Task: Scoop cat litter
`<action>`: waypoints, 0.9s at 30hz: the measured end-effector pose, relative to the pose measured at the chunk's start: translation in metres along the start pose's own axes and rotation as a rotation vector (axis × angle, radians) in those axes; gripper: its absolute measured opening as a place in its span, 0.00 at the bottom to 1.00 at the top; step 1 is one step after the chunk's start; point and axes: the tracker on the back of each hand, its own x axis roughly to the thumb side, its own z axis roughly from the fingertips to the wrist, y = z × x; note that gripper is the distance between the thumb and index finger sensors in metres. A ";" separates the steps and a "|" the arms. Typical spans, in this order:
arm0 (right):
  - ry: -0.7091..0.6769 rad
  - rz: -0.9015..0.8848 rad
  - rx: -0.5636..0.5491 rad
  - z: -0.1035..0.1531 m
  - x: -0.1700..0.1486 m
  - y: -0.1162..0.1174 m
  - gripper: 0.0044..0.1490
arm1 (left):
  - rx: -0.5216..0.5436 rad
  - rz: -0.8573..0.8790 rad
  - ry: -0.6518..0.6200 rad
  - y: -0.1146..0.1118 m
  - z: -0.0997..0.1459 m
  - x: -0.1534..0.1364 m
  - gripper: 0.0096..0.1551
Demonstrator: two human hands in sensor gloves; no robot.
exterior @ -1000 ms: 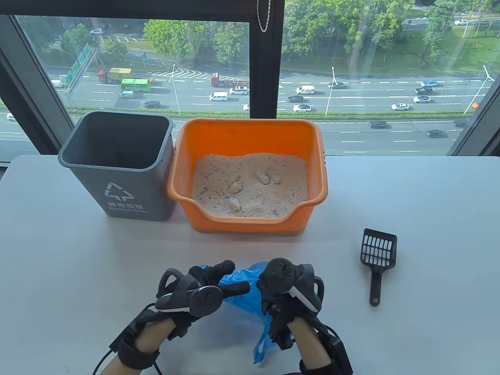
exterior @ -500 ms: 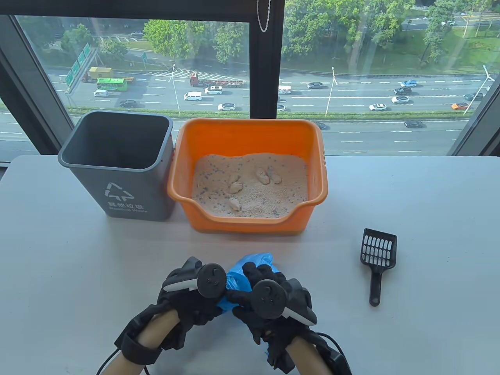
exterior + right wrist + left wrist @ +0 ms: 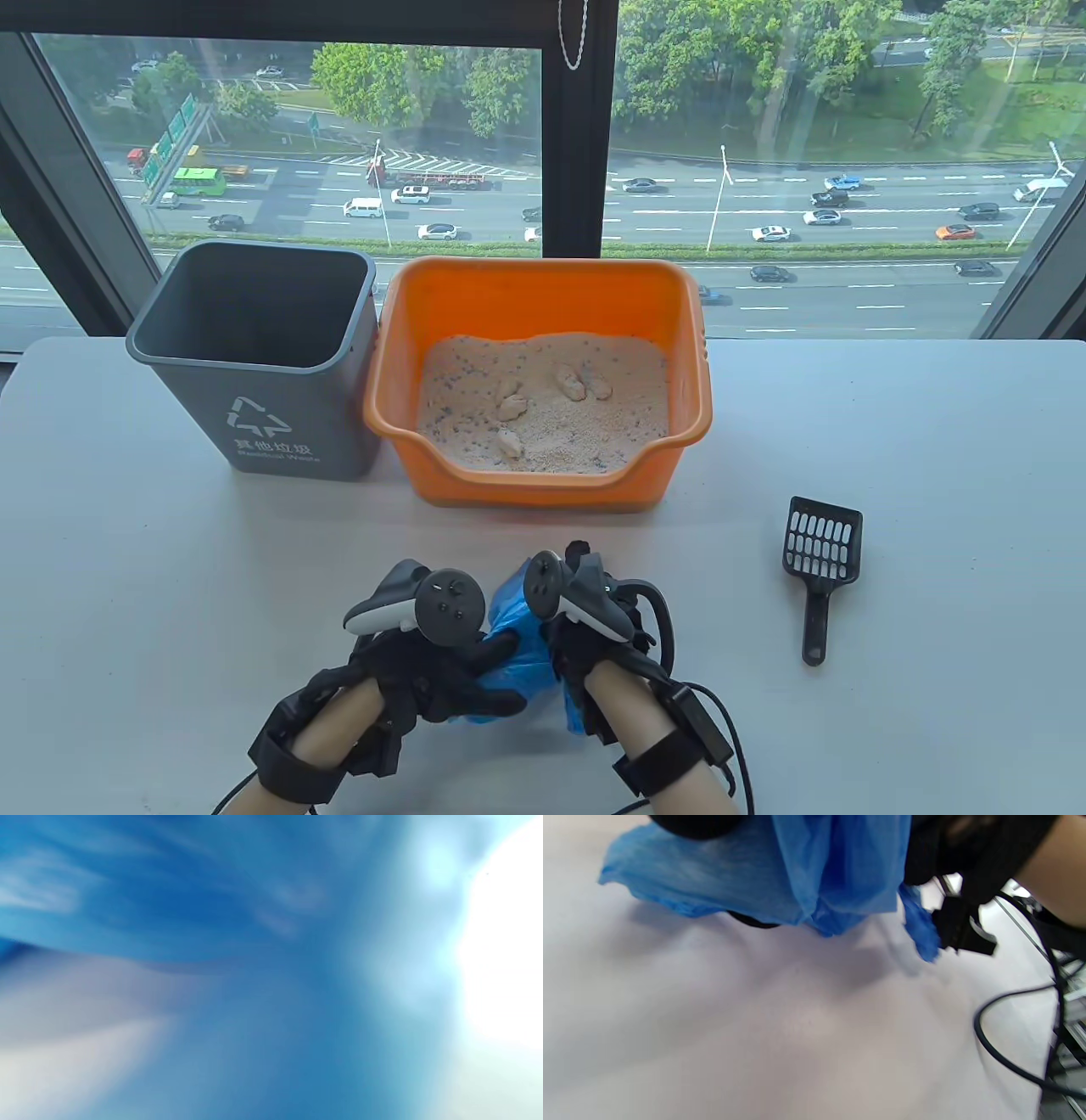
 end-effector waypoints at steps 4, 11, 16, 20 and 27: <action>-0.198 -0.032 0.085 0.025 0.014 0.003 0.37 | 0.255 0.036 0.163 0.010 0.007 -0.010 0.40; -0.362 0.107 0.179 0.064 0.048 0.021 0.62 | 0.328 -0.367 0.362 -0.011 -0.008 0.014 0.47; -0.174 0.026 0.067 0.052 0.017 0.010 0.54 | 0.283 -0.492 0.467 -0.014 -0.013 0.009 0.46; 0.034 -0.138 -0.003 0.042 -0.030 0.002 0.36 | 0.130 -0.414 0.481 -0.009 -0.006 -0.008 0.38; 0.062 -0.117 0.119 0.035 -0.058 0.010 0.43 | 0.111 -0.349 0.480 -0.004 0.005 -0.030 0.41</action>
